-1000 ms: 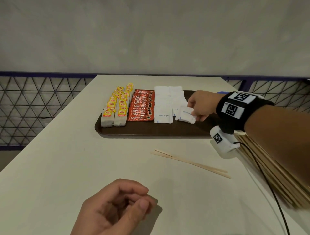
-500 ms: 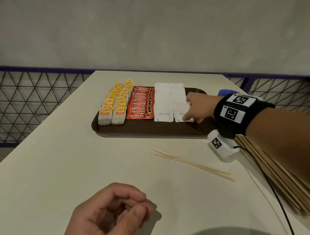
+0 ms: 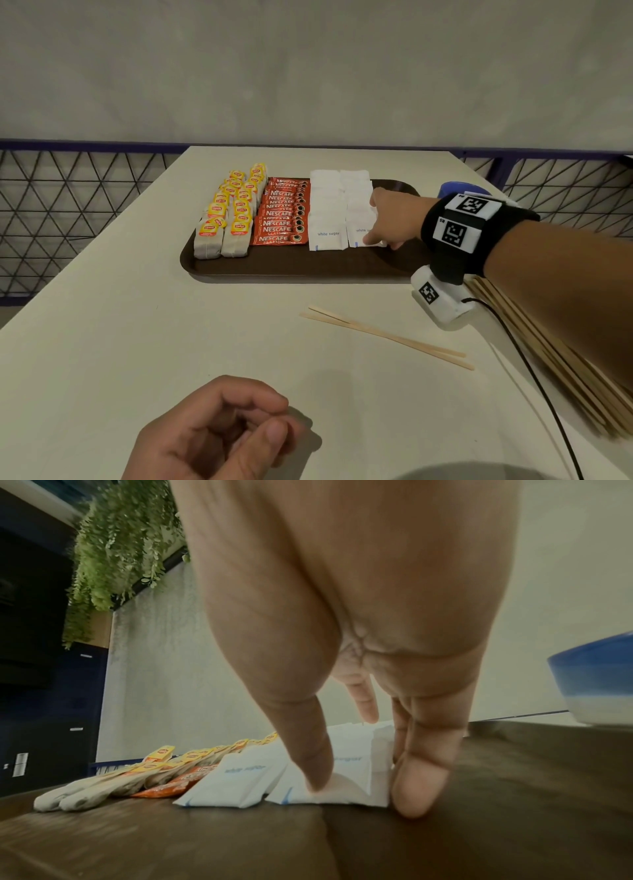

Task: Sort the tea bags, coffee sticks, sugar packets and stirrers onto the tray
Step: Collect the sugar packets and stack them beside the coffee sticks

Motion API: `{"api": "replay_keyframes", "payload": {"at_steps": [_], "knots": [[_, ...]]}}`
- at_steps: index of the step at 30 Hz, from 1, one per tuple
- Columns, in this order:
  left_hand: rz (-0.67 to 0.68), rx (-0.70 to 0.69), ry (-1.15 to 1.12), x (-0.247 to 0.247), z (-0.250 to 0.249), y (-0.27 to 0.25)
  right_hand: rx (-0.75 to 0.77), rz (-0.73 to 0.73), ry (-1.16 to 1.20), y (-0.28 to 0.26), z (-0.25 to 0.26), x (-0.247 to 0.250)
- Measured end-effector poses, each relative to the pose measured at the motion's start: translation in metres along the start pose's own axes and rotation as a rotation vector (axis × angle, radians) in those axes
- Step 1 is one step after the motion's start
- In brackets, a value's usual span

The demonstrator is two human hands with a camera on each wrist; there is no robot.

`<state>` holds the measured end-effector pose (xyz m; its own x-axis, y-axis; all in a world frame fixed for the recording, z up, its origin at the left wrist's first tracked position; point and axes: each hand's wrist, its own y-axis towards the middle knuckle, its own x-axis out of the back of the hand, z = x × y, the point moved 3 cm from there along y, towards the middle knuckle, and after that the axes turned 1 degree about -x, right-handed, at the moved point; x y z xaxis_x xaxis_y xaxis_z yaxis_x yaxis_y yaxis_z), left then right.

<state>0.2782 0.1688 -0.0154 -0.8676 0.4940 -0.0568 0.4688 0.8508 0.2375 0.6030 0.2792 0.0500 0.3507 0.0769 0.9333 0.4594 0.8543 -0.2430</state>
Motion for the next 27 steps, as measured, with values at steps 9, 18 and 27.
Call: {"api": "replay_keyframes", "payload": {"at_steps": [9,18,27], "knots": [[0.004,-0.005,-0.007,0.001,0.003,0.0,-0.034,0.042,-0.016,-0.004,-0.002,0.0],[0.013,-0.02,0.033,0.0,0.006,0.005,-0.054,0.052,0.123,-0.004,-0.001,0.001],[0.171,0.138,-0.062,0.009,0.018,0.011,-0.164,0.012,0.439,0.007,-0.009,0.008]]}}
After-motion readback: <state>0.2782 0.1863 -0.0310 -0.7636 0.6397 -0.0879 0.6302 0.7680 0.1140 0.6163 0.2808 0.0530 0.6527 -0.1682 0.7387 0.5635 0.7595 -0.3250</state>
